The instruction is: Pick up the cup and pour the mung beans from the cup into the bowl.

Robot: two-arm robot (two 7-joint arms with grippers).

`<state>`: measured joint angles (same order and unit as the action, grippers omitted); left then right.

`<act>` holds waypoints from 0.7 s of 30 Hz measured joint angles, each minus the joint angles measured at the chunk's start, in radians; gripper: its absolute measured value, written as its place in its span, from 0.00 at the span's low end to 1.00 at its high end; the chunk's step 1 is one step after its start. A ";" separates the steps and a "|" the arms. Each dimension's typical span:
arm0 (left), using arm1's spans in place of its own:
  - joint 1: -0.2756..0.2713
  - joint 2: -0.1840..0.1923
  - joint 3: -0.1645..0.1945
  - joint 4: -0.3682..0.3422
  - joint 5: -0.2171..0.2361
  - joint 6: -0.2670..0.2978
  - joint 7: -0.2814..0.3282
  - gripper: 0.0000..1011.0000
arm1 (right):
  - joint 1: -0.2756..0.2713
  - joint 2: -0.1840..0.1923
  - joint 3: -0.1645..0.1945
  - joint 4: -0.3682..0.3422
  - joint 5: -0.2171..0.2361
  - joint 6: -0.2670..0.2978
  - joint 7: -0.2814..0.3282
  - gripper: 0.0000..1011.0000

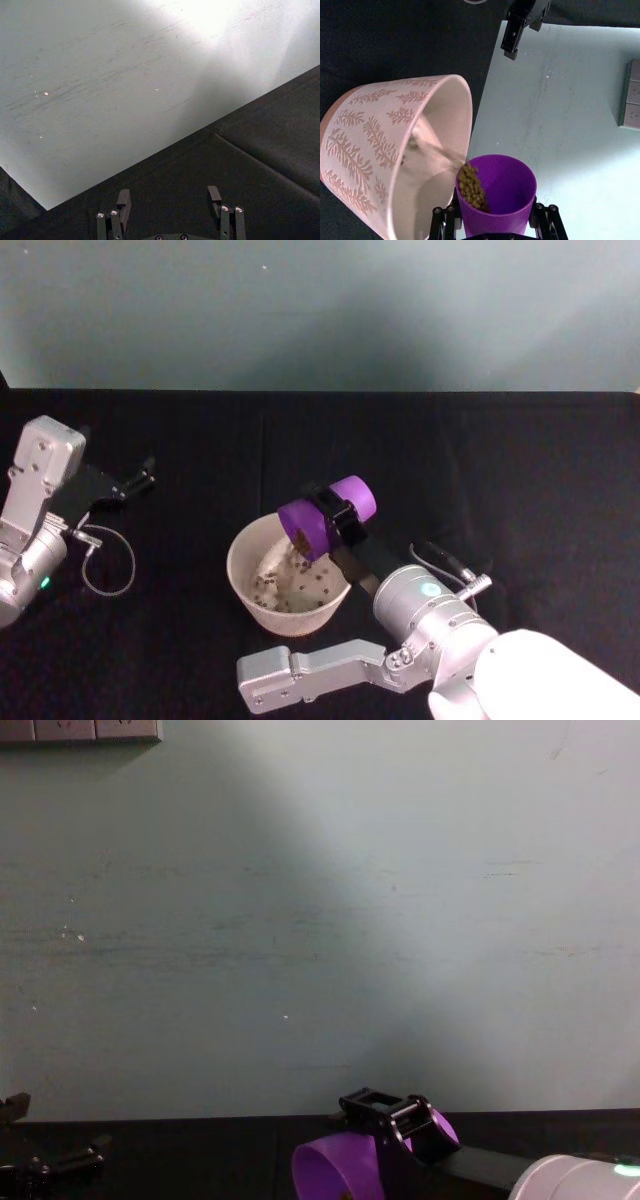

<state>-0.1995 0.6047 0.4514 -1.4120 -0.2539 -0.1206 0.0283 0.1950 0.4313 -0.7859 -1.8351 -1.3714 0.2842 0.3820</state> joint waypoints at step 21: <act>0.000 0.000 0.000 0.000 0.000 0.000 0.000 0.99 | 0.001 0.005 -0.016 -0.011 -0.043 0.004 0.006 0.72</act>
<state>-0.1996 0.6047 0.4514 -1.4120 -0.2539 -0.1206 0.0283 0.1961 0.4361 -0.8015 -1.8458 -1.4145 0.2885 0.3881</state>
